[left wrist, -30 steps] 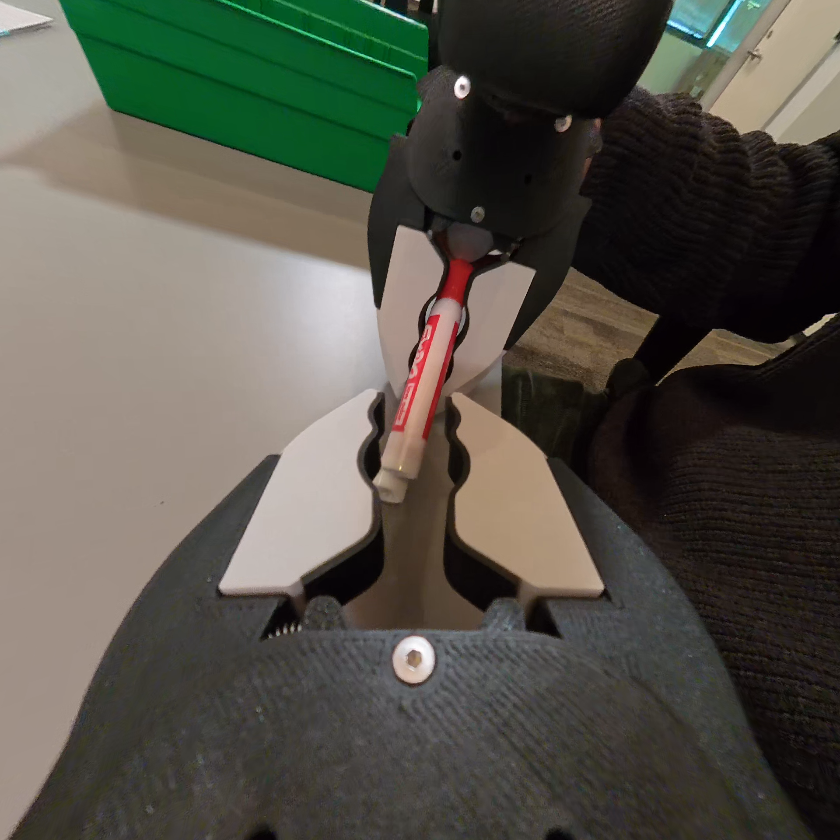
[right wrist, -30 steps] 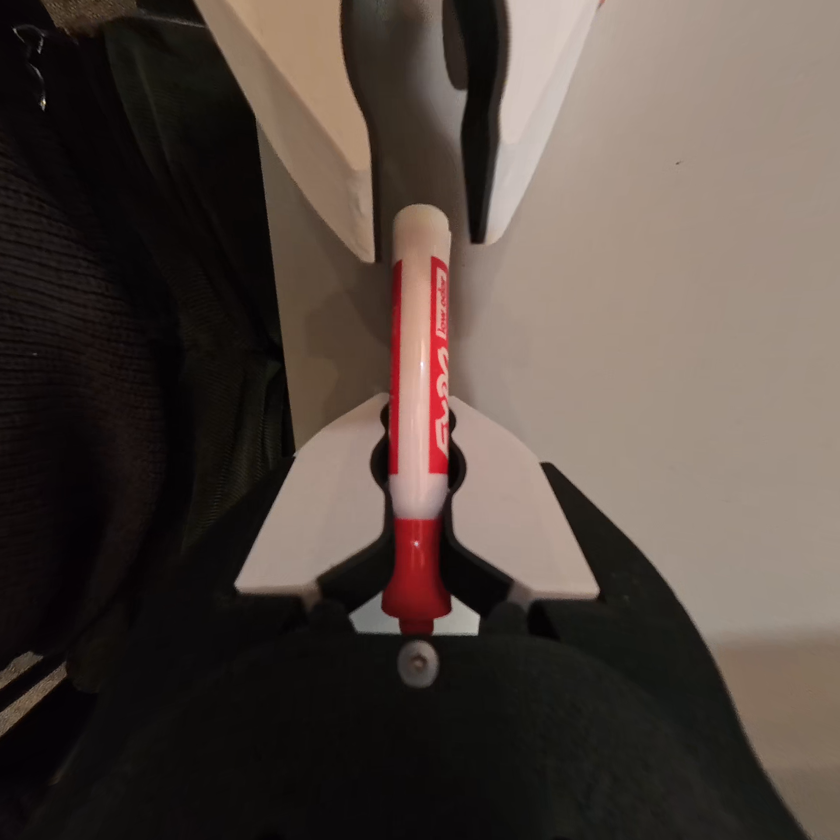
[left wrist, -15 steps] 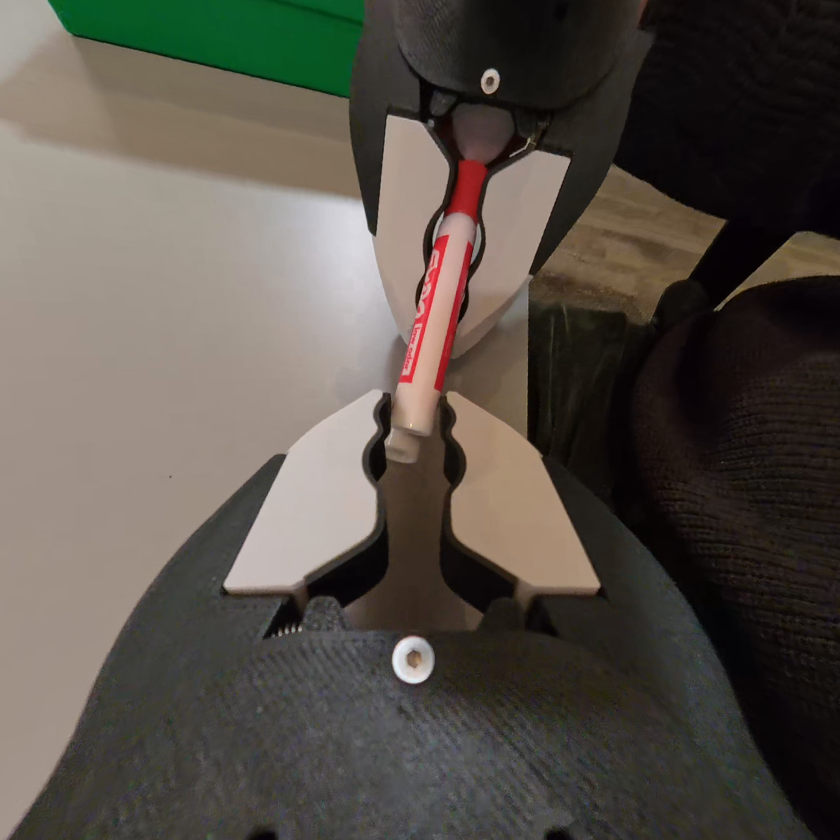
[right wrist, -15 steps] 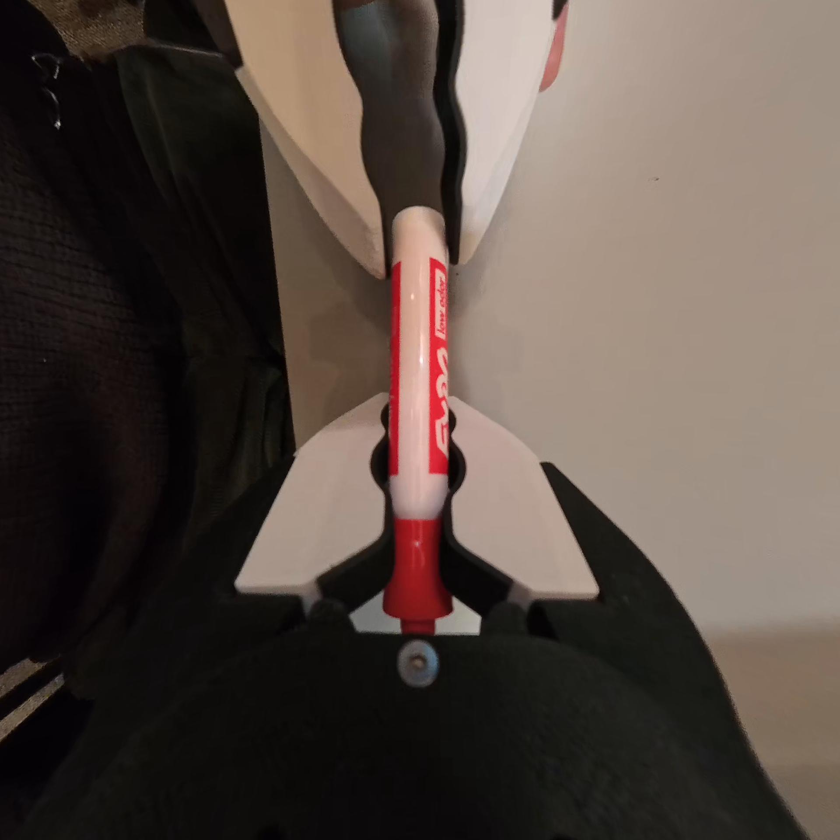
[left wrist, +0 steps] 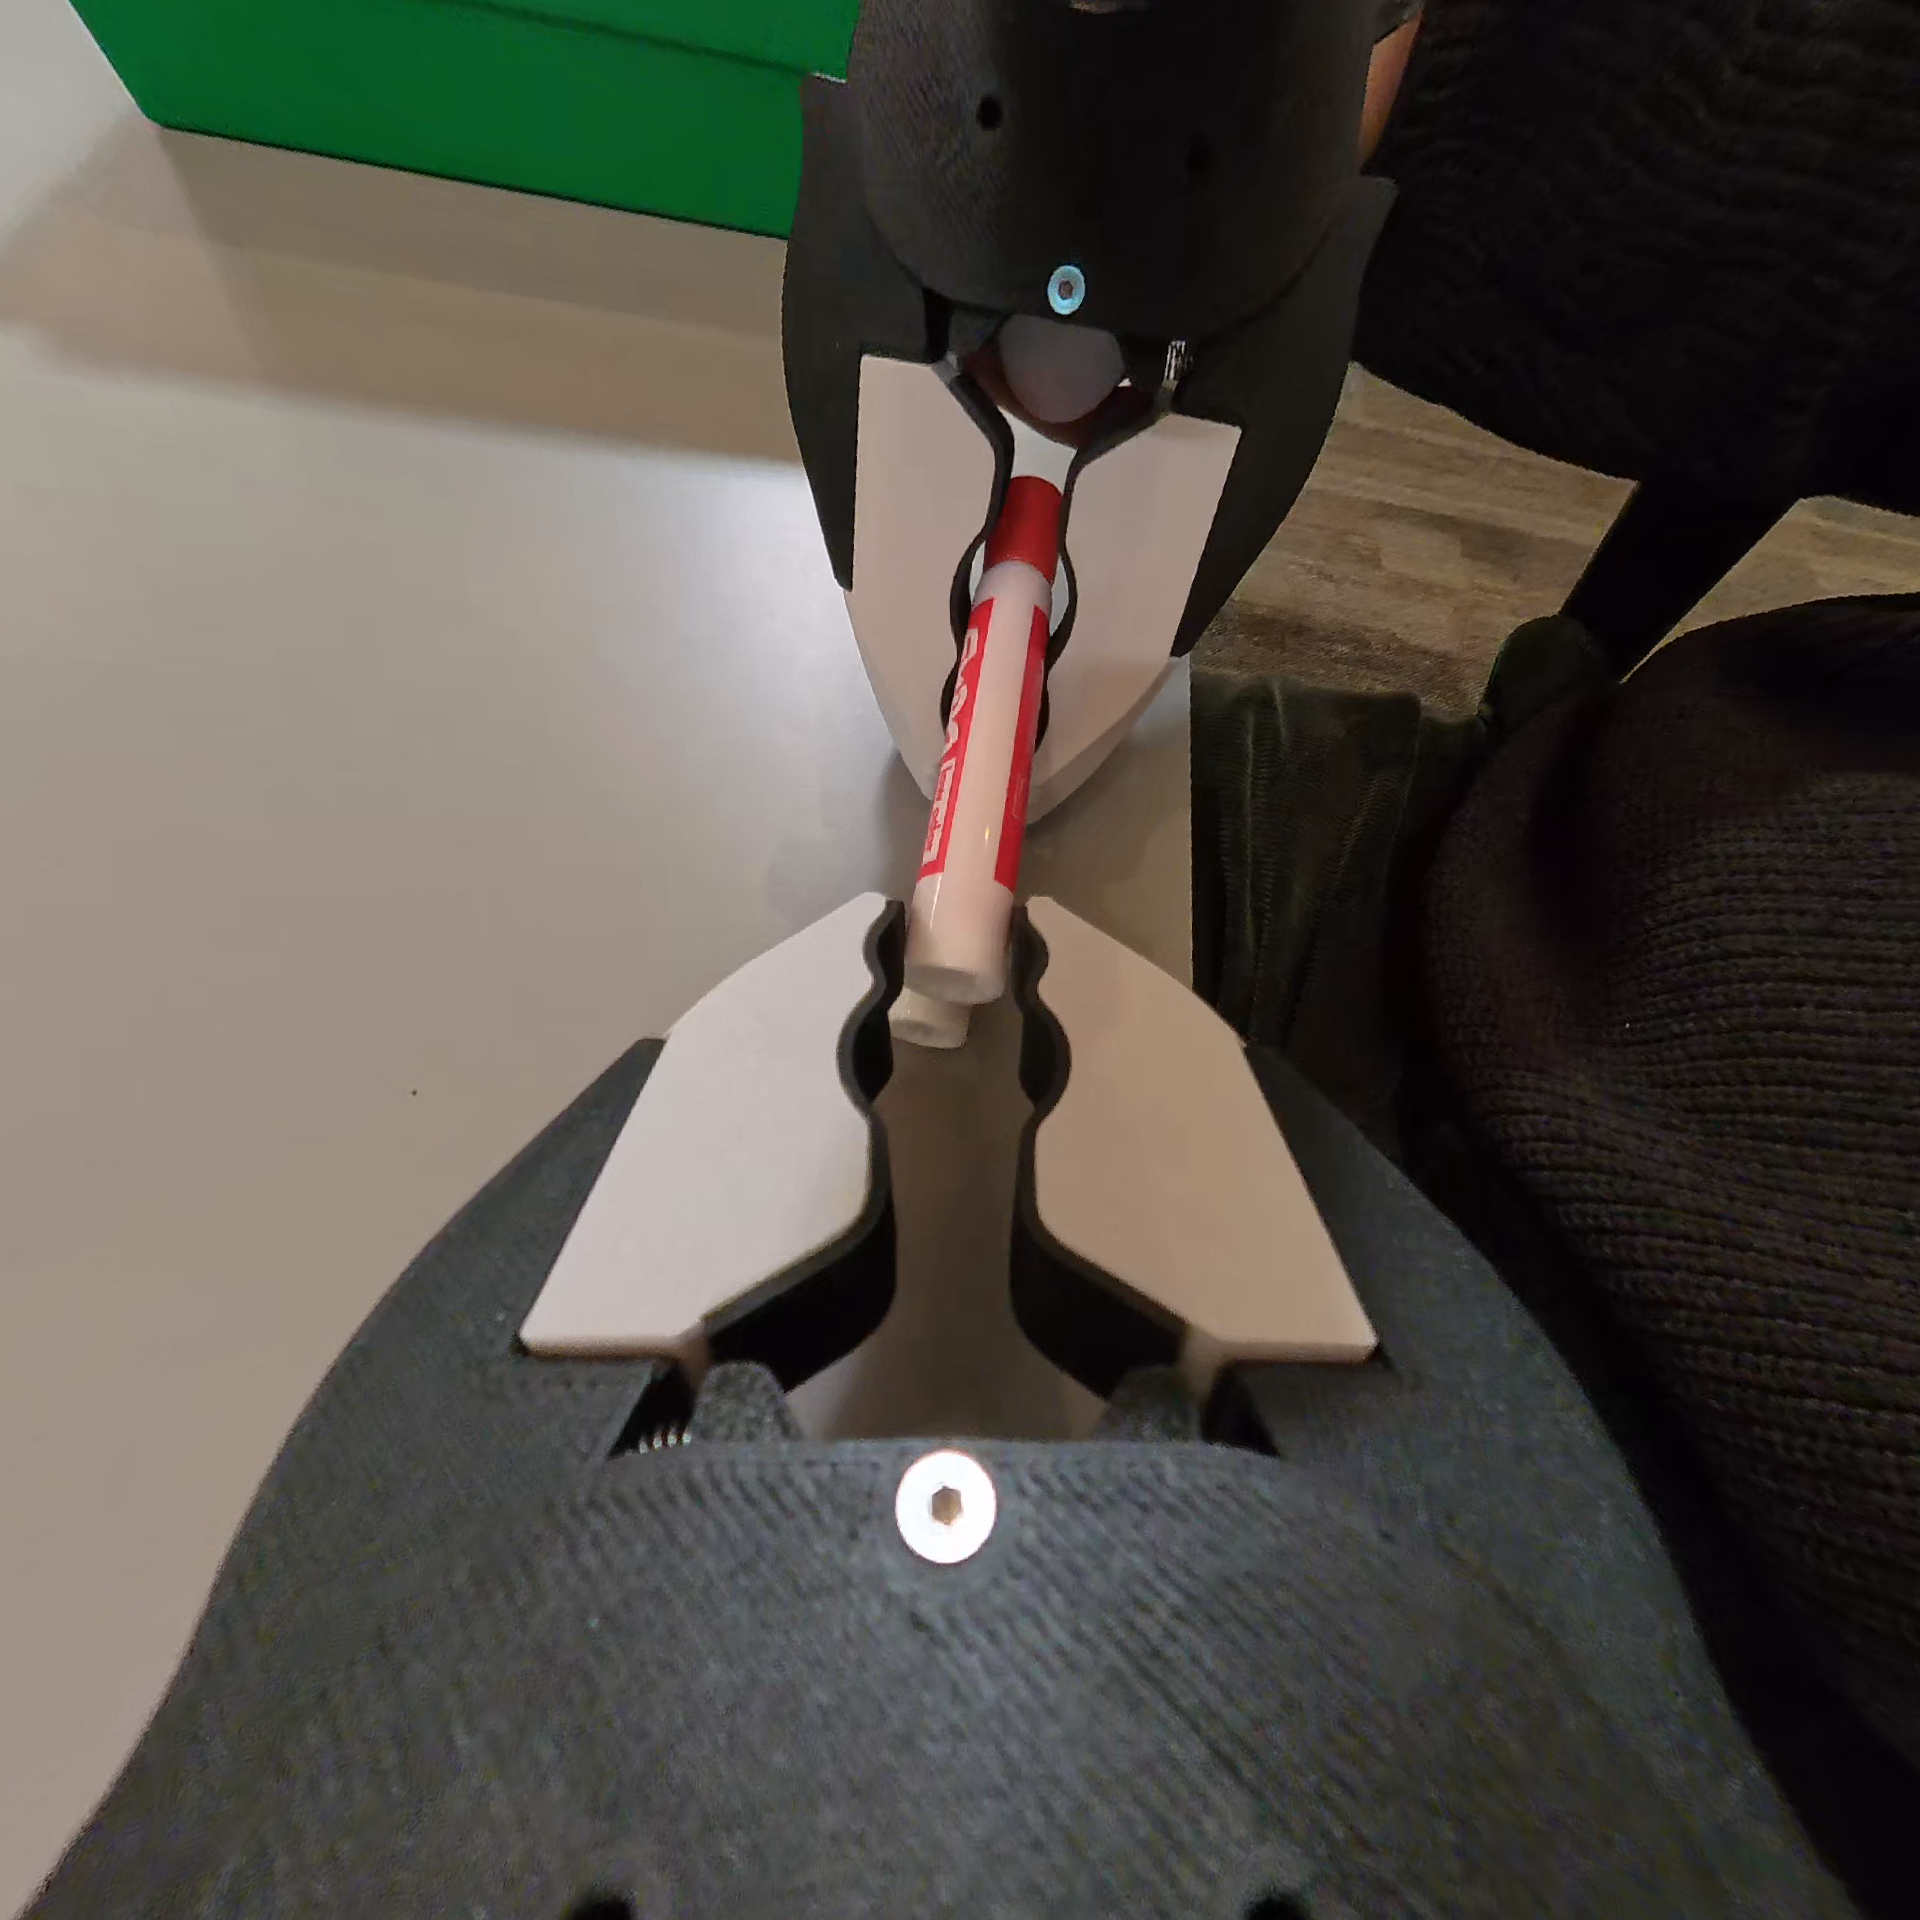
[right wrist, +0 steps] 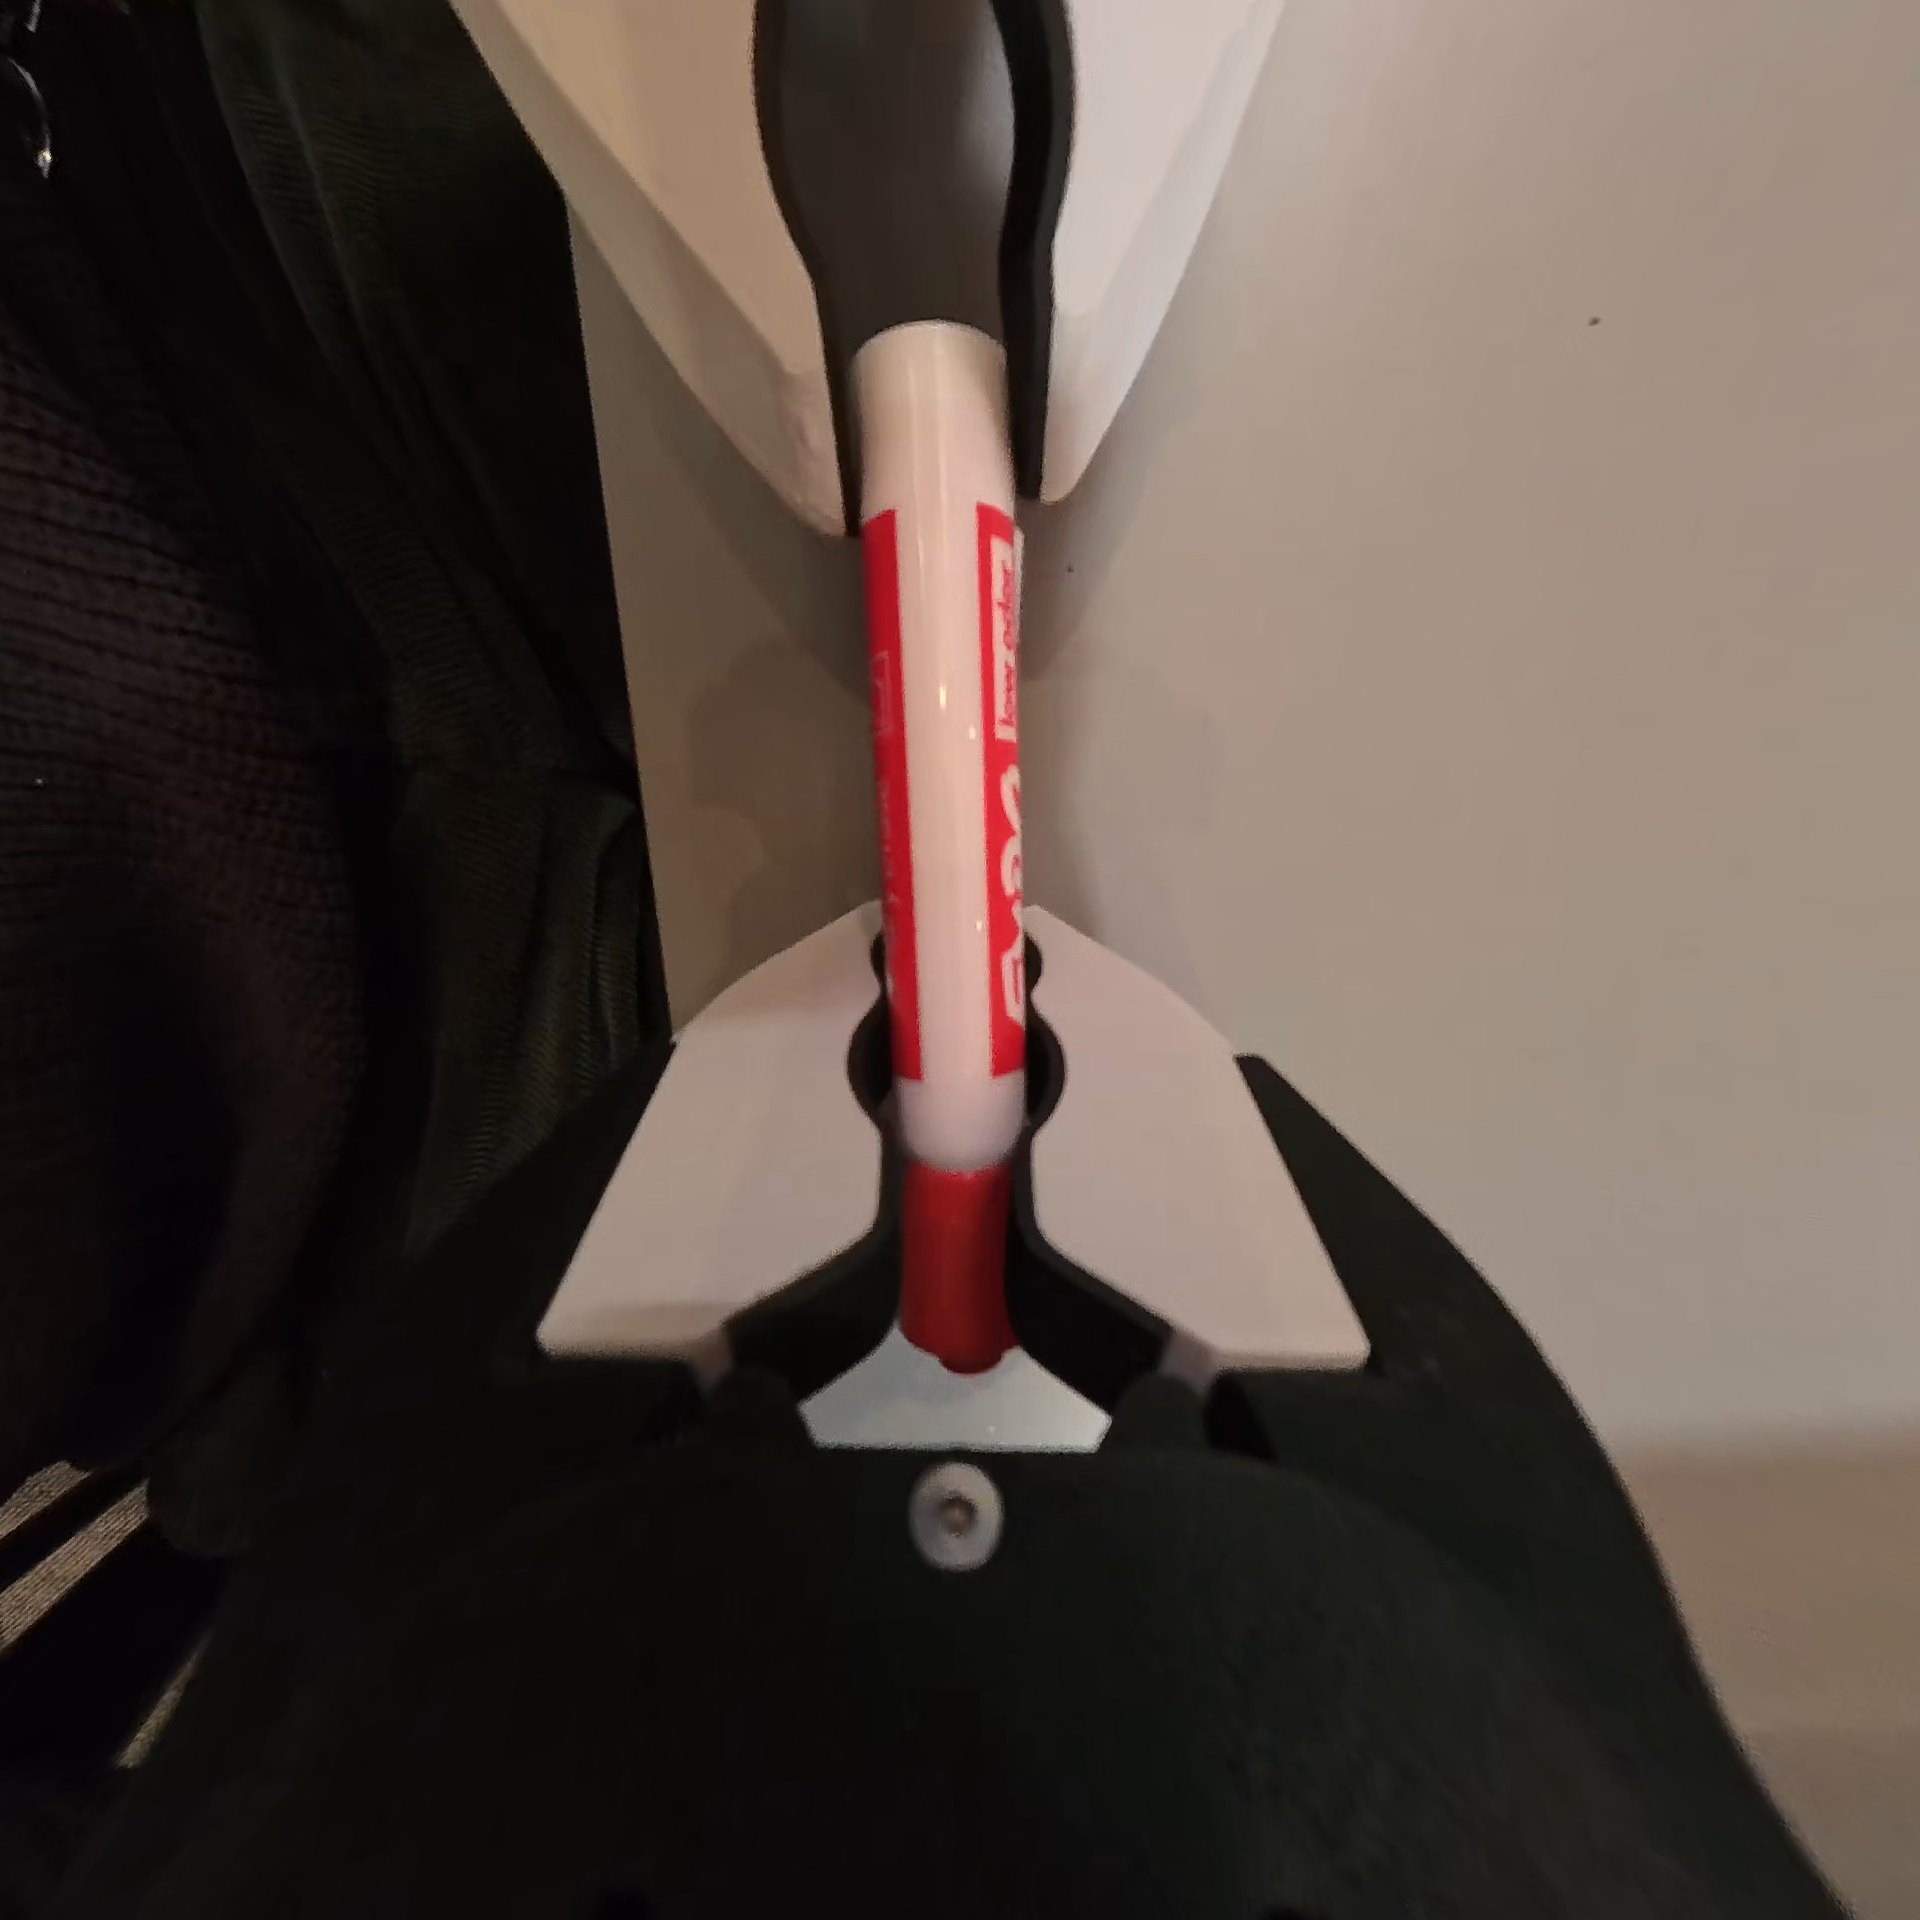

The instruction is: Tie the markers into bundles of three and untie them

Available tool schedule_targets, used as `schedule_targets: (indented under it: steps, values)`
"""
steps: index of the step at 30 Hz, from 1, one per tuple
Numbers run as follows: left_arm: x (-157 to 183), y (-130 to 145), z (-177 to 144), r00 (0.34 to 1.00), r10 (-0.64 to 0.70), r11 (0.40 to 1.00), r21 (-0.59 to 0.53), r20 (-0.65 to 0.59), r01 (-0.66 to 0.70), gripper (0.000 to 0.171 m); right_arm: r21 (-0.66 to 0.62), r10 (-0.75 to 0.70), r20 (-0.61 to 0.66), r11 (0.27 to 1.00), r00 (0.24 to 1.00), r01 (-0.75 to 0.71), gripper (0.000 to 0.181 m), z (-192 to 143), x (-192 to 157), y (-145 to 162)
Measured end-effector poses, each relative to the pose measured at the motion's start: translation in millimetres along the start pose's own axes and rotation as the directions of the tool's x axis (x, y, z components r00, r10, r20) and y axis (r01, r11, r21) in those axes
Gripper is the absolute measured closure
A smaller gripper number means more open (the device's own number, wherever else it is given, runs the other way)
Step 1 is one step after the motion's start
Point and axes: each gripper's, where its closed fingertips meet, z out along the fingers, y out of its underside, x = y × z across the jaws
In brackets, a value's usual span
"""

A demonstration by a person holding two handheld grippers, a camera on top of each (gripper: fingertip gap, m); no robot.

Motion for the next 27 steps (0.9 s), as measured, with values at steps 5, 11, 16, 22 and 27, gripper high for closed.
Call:
schedule_targets:
  steps: [5,11,16,22,27]
  values:
    - [-2.4,0.3,-4.7,1.0,0.005,1.0,-0.01,0.007,-0.005,0.152,0.0,0.008,-0.001,1.0,1.0,-0.008,0.163,-1.2,1.3,1.4]
    - [-8.0,11.7,-10.1,1.0,0.012,0.998,-0.07,0.014,-0.011,0.151,-0.001,0.013,0.001,1.0,1.0,-0.013,0.162,-1.4,2.0,2.7]
    - [-8.8,10.1,-18.4,1.0,-0.012,0.999,-0.042,-0.013,0.011,0.151,0.019,0.015,0.01,1.0,1.0,-0.015,0.163,-3.4,0.9,-0.4]
    - [-7.2,8.1,-11.5,1.0,-0.016,1.0,-0.025,-0.008,0.016,0.151,-0.003,0.018,0.002,1.0,1.0,-0.018,0.163,-1.3,2.3,3.8]
    - [-7.7,-0.9,-6.5,0.999,-0.008,1.0,0.009,0.039,0.007,0.151,-0.053,0.01,-0.034,0.999,0.999,-0.012,0.163,-0.2,6.2,10.2]
